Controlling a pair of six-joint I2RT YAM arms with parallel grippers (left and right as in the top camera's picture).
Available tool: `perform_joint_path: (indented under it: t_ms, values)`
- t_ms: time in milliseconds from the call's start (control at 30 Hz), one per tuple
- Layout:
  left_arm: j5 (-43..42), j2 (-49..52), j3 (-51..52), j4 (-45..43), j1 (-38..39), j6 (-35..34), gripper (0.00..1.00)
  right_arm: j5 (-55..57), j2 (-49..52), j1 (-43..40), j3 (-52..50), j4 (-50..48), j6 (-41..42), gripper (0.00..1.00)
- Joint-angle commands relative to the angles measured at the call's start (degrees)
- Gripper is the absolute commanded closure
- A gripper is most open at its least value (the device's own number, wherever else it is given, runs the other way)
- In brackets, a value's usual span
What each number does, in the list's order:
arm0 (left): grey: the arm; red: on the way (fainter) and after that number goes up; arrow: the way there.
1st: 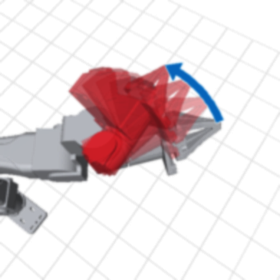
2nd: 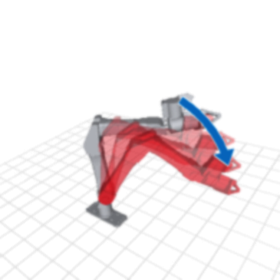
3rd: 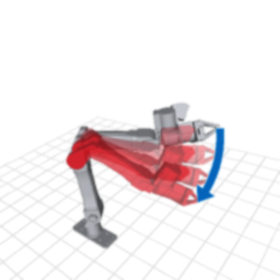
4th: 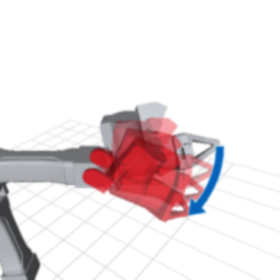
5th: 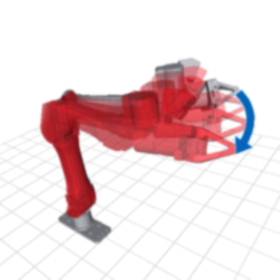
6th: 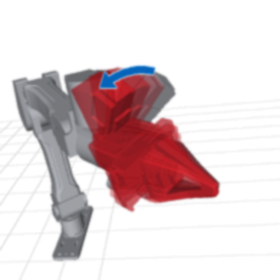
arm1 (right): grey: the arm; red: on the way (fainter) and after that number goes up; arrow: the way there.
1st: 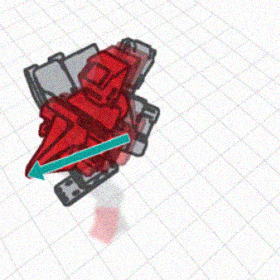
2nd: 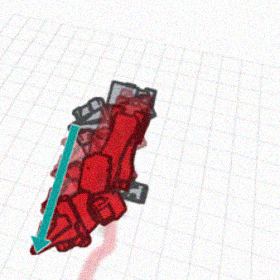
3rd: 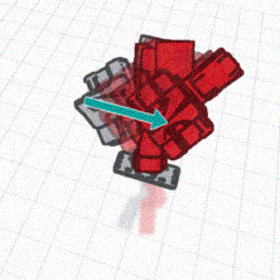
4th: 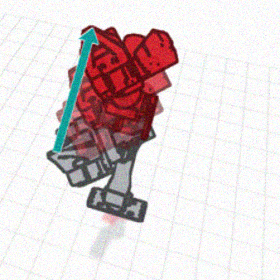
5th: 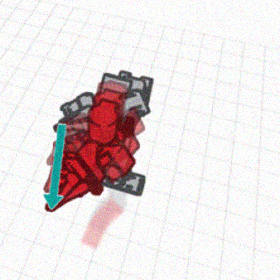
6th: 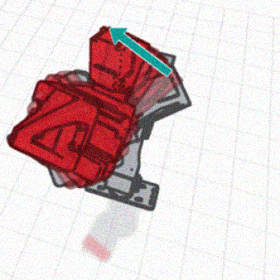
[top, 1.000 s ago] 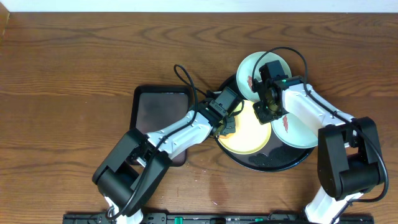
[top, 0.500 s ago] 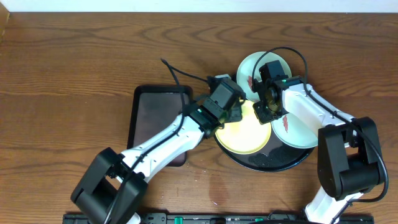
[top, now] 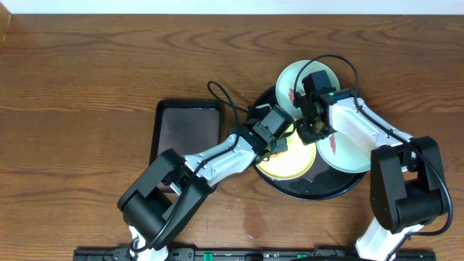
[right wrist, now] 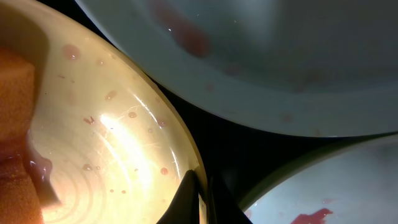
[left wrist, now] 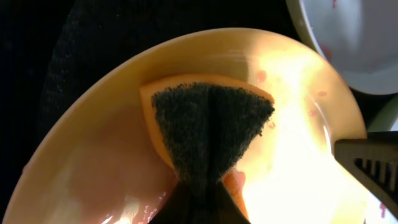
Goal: Clean dirty plates on tray and stack at the side
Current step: 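Scrub the yellow plate with the sponge in the left gripper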
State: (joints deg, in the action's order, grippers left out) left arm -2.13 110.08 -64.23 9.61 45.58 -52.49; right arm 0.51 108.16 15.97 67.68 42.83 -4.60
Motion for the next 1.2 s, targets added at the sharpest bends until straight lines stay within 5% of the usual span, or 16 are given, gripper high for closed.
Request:
perform_joint_path:
  t_ms: [0, 500, 767, 1167]
  values:
    - [2.0, 0.6, -0.2, 0.5, -0.1, -0.7, 0.92, -0.8, 0.6, 0.2, -0.7, -0.9, 1.1, 0.99]
    - [20.9, -6.8, -0.3, 12.4, -0.3, 1.1, 0.93, -0.8, 0.6, 0.2, -0.7, -0.8, 1.1, 0.99]
    - [12.1, -11.1, -0.2, 5.9, 0.5, 1.2, 0.92, -0.8, 0.6, 0.2, -0.7, -0.9, 1.1, 0.99]
    - [1.7, -2.9, -0.2, -1.2, 2.6, -4.2, 0.92, -0.8, 0.6, 0.2, -0.7, -0.9, 1.1, 0.99]
